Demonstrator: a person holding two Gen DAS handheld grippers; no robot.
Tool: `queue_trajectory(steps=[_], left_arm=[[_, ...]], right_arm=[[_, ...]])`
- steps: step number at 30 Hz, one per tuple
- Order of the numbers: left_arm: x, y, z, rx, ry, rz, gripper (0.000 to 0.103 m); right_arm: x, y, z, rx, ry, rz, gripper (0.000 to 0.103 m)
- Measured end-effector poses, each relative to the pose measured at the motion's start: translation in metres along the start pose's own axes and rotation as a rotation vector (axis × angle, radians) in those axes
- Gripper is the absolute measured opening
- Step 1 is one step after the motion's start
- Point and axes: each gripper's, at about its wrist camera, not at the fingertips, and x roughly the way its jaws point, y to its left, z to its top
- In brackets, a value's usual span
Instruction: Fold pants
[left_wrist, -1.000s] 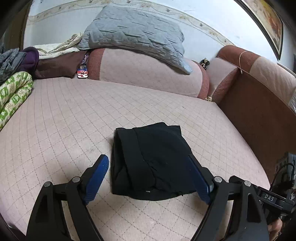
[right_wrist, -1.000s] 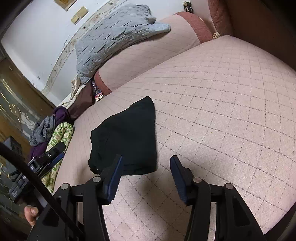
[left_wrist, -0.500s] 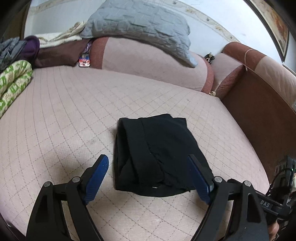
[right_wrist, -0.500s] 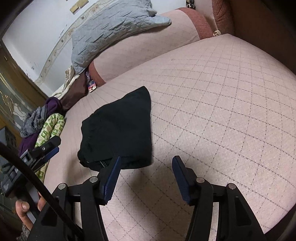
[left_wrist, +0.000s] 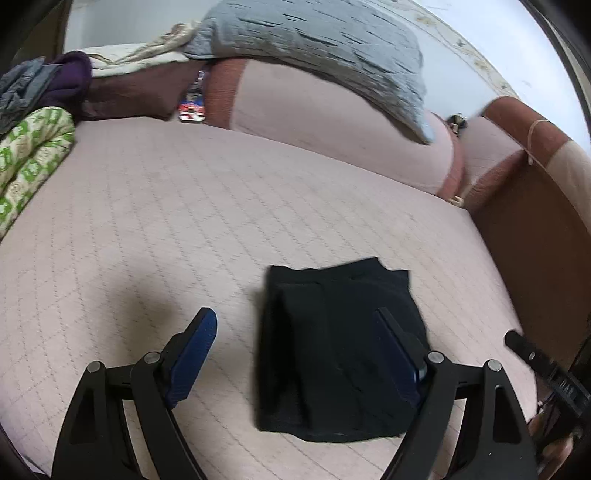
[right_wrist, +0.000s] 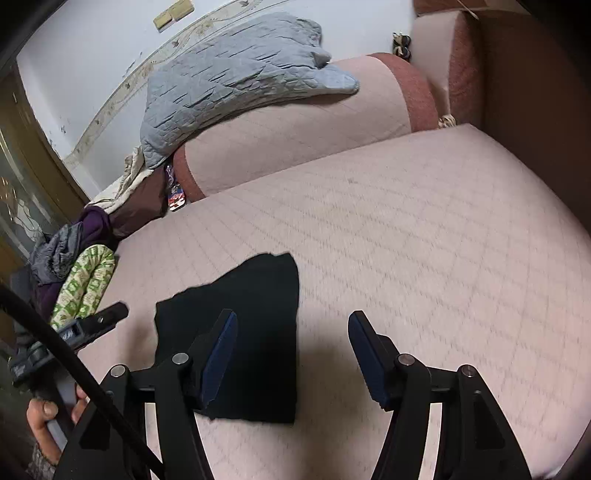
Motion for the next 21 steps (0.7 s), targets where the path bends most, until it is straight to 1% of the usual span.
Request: queue_trajectory(steps=[3, 5, 9, 12, 17, 21], left_arm=[[0.007, 0.006, -0.004, 0.002, 0.009, 0.024, 0.085], [0.011, 0.005, -0.008, 0.027, 0.005, 0.048, 0.085], [0.014, -0.007, -0.019, 0.115, -0.004, 0.092, 0.085], [0.014, -0.02, -0.025, 0.192, -0.031, 0.121, 0.085], [0.017, -0.033, -0.029, 0.272, -0.04, 0.127, 0.085], [0.024, -0.035, -0.031, 0.293, -0.015, 0.124, 0.085]], right_arm=[[0.02, 0.002, 0.009, -0.02, 0.013, -0.015, 0.067], [0.032, 0.0, 0.011, -0.018, 0.026, -0.017, 0.067], [0.046, -0.008, 0.002, 0.002, 0.012, -0.017, 0.067], [0.053, -0.016, -0.007, 0.013, 0.0, -0.03, 0.067], [0.072, -0.026, -0.014, 0.025, 0.035, -0.043, 0.067], [0.086, -0.029, -0.018, 0.043, 0.067, -0.029, 0.067]])
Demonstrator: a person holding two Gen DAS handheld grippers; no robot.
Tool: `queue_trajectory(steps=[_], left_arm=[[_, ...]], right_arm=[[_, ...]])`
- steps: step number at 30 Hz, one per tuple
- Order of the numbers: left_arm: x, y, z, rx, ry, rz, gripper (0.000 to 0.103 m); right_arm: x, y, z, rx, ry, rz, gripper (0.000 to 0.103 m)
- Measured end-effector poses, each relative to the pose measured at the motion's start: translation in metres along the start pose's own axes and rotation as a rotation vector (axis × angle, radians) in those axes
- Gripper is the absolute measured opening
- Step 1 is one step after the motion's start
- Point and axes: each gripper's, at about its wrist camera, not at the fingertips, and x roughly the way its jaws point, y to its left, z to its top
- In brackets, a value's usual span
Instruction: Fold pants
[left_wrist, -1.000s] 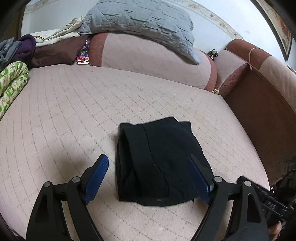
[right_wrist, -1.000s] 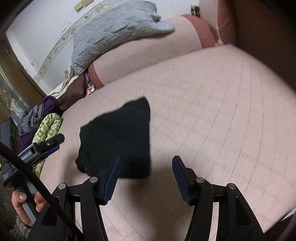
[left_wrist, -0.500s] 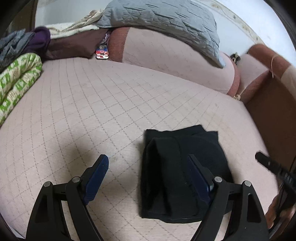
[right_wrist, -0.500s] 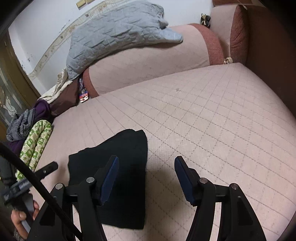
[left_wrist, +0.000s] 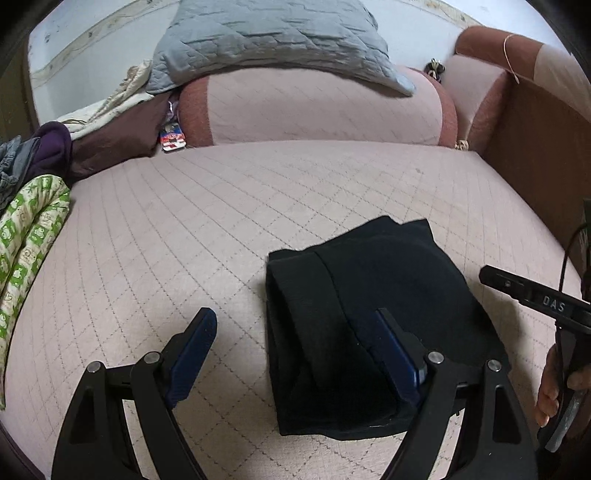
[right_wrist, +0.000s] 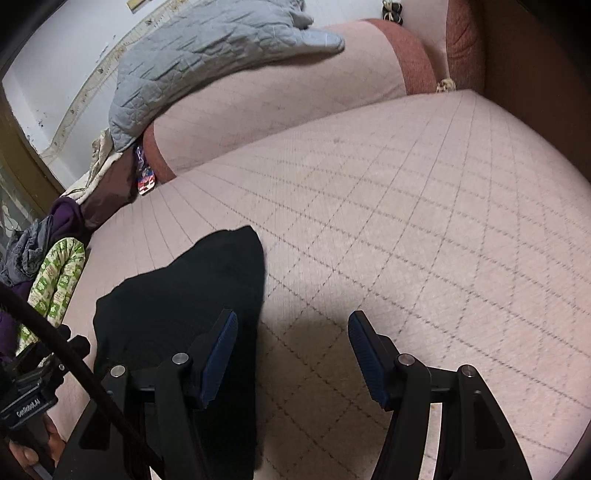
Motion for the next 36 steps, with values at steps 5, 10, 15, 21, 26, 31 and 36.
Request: queue_trajectory(steps=[5, 10, 15, 21, 26, 31, 36], left_arm=[[0.012, 0.006, 0.0, -0.032, 0.054, -0.038, 0.085], [0.021, 0.013, -0.004, -0.063, 0.096, -0.048, 0.085], [0.023, 0.014, -0.006, -0.07, 0.107, -0.054, 0.085], [0.023, 0.014, -0.007, -0.063, 0.106, -0.053, 0.085], [0.023, 0.02, -0.005, -0.084, 0.107, -0.094, 0.085], [0.039, 0.044, -0.002, -0.223, 0.131, -0.26, 0.085], [0.073, 0.056, -0.004, -0.315, 0.199, -0.404, 0.086]], right_arm=[[0.008, 0.0, -0.003, 0.001, 0.019, 0.005, 0.067], [0.013, -0.001, -0.005, 0.011, 0.038, 0.01, 0.067], [0.014, -0.001, -0.004, 0.013, 0.04, 0.011, 0.067], [0.016, -0.003, -0.003, 0.02, 0.043, 0.016, 0.067], [0.014, -0.002, -0.006, 0.021, 0.038, 0.02, 0.067], [0.018, 0.004, -0.005, 0.03, 0.06, 0.097, 0.067], [0.031, 0.01, 0.003, 0.031, 0.104, 0.163, 0.067]])
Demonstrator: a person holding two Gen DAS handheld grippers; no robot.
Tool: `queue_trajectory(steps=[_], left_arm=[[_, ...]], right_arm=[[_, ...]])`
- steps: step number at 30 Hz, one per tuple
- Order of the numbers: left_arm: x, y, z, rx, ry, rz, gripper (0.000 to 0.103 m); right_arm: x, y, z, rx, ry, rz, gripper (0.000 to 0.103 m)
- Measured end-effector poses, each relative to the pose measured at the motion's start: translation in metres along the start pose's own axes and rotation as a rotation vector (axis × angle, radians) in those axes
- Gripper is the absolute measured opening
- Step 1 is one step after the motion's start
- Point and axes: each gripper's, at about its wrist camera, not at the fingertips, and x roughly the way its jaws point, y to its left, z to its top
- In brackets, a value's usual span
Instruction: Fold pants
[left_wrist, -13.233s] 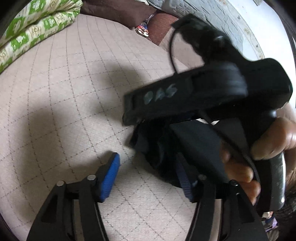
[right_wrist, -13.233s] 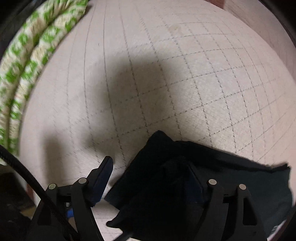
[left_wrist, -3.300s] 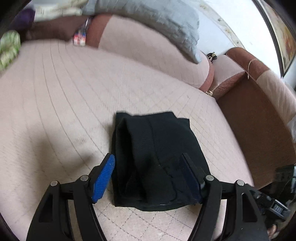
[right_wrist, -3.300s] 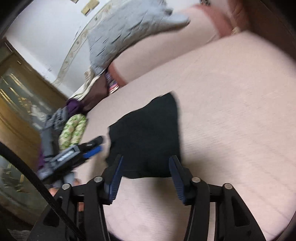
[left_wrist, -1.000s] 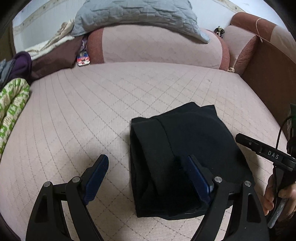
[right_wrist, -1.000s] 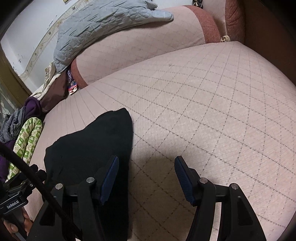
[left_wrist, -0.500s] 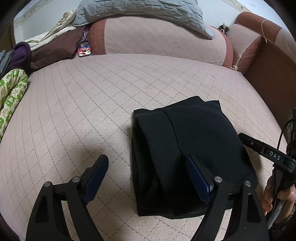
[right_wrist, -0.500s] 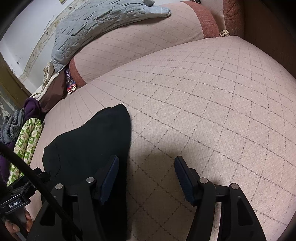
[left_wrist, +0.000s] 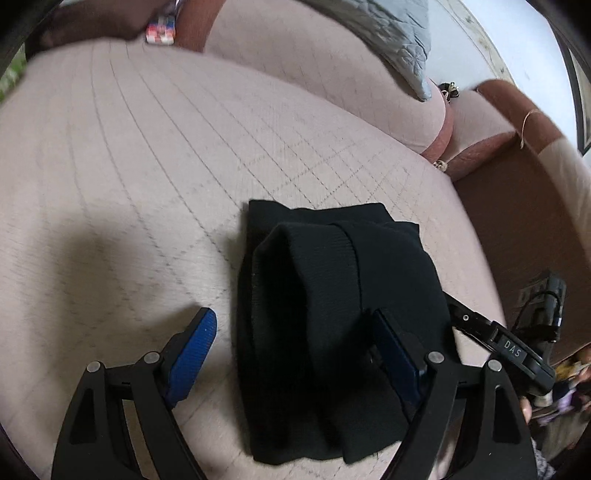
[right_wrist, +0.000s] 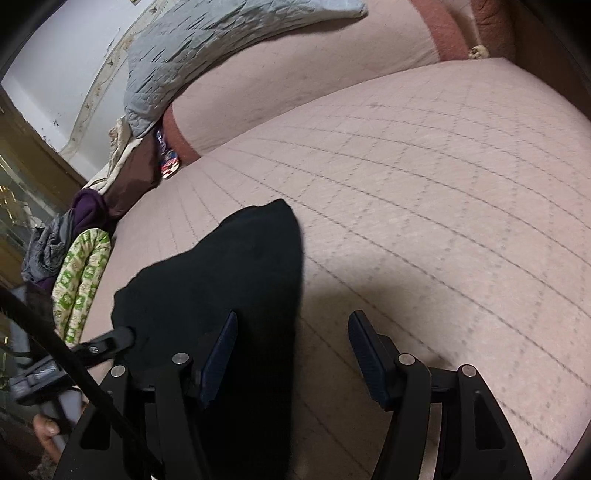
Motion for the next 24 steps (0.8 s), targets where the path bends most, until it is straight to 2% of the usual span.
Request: queue_trajectory(steps=[3, 5, 9, 11, 12, 14, 15, 16, 17, 19, 24], left_arm=[[0.007, -0.008, 0.006, 0.05, -0.024, -0.028, 0.092], [0.021, -0.016, 0.01, 0.099, -0.007, -0.075, 0.103], [0.033, -0.032, 0.009, 0.175, -0.019, -0.024, 0.103], [0.032, -0.032, 0.011, 0.173, -0.002, -0.032, 0.103], [0.032, -0.032, 0.012, 0.16, 0.004, -0.034, 0.101], [0.028, -0.029, 0.013, 0.142, 0.004, -0.03, 0.084], [0.027, -0.028, 0.013, 0.135, 0.011, -0.043, 0.067], [0.026, -0.028, 0.014, 0.125, 0.026, -0.07, 0.056], [0.025, -0.027, 0.014, 0.114, 0.034, -0.092, 0.053], [0.02, -0.029, 0.013, 0.12, 0.024, -0.091, 0.046], [0.009, -0.032, 0.014, 0.112, 0.002, -0.107, 0.041]], right_arm=[[0.01, -0.002, 0.01, 0.027, 0.033, 0.05, 0.067], [0.02, -0.004, 0.018, 0.044, 0.053, 0.092, 0.068], [0.038, -0.006, 0.029, 0.094, 0.088, 0.17, 0.068], [0.041, -0.004, 0.031, 0.116, 0.095, 0.192, 0.068], [0.042, -0.002, 0.03, 0.123, 0.096, 0.197, 0.068], [0.042, 0.001, 0.026, 0.129, 0.09, 0.196, 0.067], [0.042, 0.002, 0.024, 0.136, 0.09, 0.195, 0.065], [0.041, 0.003, 0.024, 0.145, 0.092, 0.19, 0.055], [0.041, 0.005, 0.024, 0.153, 0.103, 0.193, 0.039], [0.04, 0.01, 0.023, 0.168, 0.127, 0.211, 0.028], [0.02, 0.036, 0.027, 0.103, 0.101, 0.169, 0.023]])
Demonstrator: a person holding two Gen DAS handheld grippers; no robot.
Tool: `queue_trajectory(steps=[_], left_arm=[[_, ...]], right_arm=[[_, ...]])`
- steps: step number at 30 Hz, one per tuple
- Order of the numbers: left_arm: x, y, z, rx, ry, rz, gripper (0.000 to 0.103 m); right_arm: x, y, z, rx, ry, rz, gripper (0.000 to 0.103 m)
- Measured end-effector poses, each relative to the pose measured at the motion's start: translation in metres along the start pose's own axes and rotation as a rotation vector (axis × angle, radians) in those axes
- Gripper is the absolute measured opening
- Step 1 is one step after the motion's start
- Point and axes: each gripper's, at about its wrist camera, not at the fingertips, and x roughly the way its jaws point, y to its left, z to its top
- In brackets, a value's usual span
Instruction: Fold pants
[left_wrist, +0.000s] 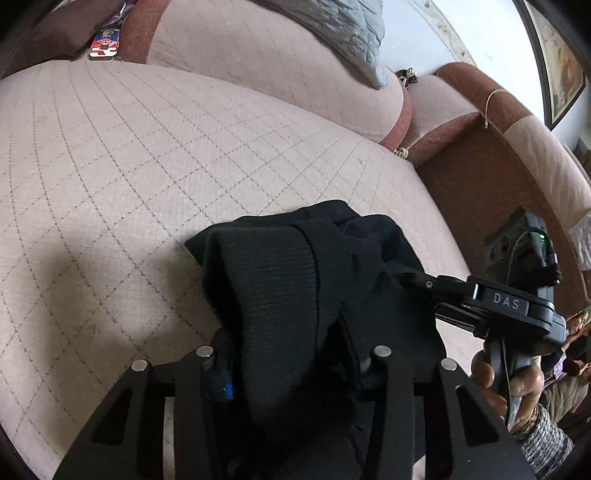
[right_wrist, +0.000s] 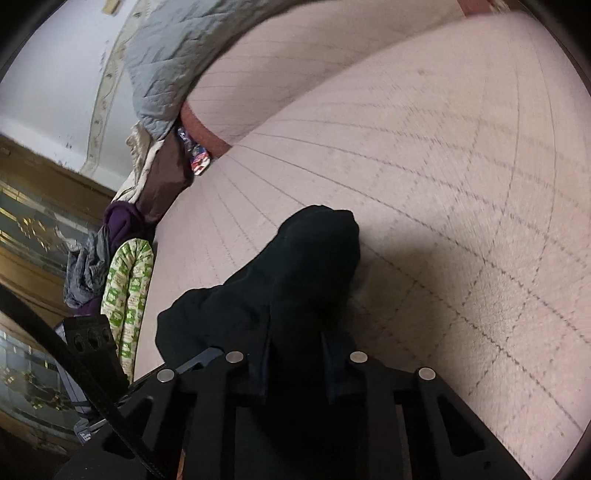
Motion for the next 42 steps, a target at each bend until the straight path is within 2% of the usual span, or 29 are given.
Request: queue_trajectory(steps=[7, 16, 24, 28, 31, 33, 35, 38, 42], left_arm=[[-0.026, -0.001, 0.007, -0.046, -0.049, -0.047, 0.04], [-0.038, -0.006, 0.037, -0.057, -0.091, -0.042, 0.04], [-0.01, 0.003, 0.067, -0.045, -0.056, 0.01, 0.04], [0.014, 0.024, 0.076, -0.103, -0.011, 0.015, 0.041], [0.032, 0.042, 0.079, -0.165, 0.028, 0.037, 0.044], [0.037, 0.055, 0.078, -0.224, 0.047, -0.002, 0.048], [0.031, 0.063, 0.076, -0.264, 0.053, -0.053, 0.048], [0.006, 0.066, 0.075, -0.245, 0.024, -0.056, 0.048], [-0.03, 0.05, 0.083, -0.24, -0.068, -0.085, 0.048]], right_arm=[[-0.025, 0.047, 0.004, -0.106, -0.043, -0.01, 0.021], [-0.038, 0.079, 0.026, -0.169, -0.093, -0.029, 0.02], [-0.017, 0.069, 0.053, -0.143, -0.102, -0.081, 0.02], [0.011, 0.053, 0.067, -0.119, -0.086, -0.132, 0.02], [0.038, 0.032, 0.077, -0.084, -0.059, -0.223, 0.027], [0.045, 0.017, 0.079, -0.042, -0.06, -0.273, 0.033], [0.039, 0.008, 0.08, -0.012, -0.076, -0.244, 0.036], [0.016, 0.013, 0.08, -0.051, -0.12, -0.228, 0.036], [-0.009, 0.024, 0.082, -0.072, -0.158, -0.135, 0.036]])
